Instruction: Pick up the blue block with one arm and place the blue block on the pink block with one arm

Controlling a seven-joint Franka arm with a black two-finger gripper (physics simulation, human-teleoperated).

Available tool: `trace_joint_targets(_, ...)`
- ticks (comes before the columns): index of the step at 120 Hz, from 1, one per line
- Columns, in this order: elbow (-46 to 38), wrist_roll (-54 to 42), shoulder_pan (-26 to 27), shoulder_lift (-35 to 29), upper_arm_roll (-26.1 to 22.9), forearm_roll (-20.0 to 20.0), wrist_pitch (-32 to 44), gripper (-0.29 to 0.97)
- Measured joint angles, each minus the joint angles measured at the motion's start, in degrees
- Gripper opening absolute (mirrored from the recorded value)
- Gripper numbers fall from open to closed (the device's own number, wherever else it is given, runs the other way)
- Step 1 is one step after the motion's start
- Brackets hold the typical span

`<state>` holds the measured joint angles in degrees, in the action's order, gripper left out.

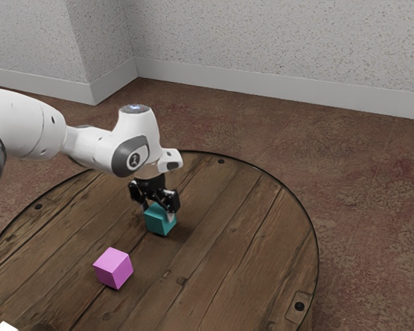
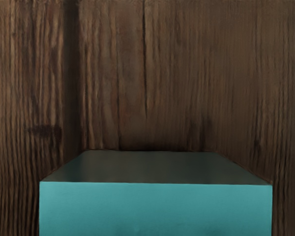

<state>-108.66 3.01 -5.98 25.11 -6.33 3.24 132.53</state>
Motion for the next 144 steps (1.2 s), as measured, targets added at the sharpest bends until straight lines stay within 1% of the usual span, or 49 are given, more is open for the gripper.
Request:
trace_joint_targets(23, 0.47, -0.28, 0.01, 0.95, -0.08, -0.13, 1.19, 0.42)
trace_joint_targets(48, 0.48, -0.09, 0.01, -0.31, 0.25, 0.57, -0.49, 0.36)
trace_joint_targets(58, 0.32, 0.08, 0.05, -4.96, 0.41, 0.87, -2.73, 0.35)
trace_joint_targets(64, -1.93, 0.33, 0.07, -9.48, 0.43, 0.98, -4.23, 0.35)
trace_joint_targets(74, -8.33, 0.93, 0.08, -17.12, 0.34, 0.94, -6.07, 0.34)
trace_joint_targets(86, -18.51, 1.91, 0.19, -25.88, 0.23, 0.01, -7.28, 0.34)
trace_joint_targets(97, -26.12, 2.77, 0.36, -32.13, 0.26, -1.06, -7.55, 0.34)
trace_joint_targets(107, -31.21, 3.35, 0.08, -36.96, 0.25, -1.64, -7.04, 0.33)
trace_joint_targets(114, -32.93, 3.62, 0.04, -38.61, 0.26, -1.88, -6.71, 0.33)
trace_joint_targets(130, -33.76, 4.08, 0.02, -39.09, 0.19, -2.15, -6.27, 0.34)
trace_joint_targets(144, -33.77, 3.80, 0.01, -38.95, 0.10, -2.97, -6.09, 0.46)
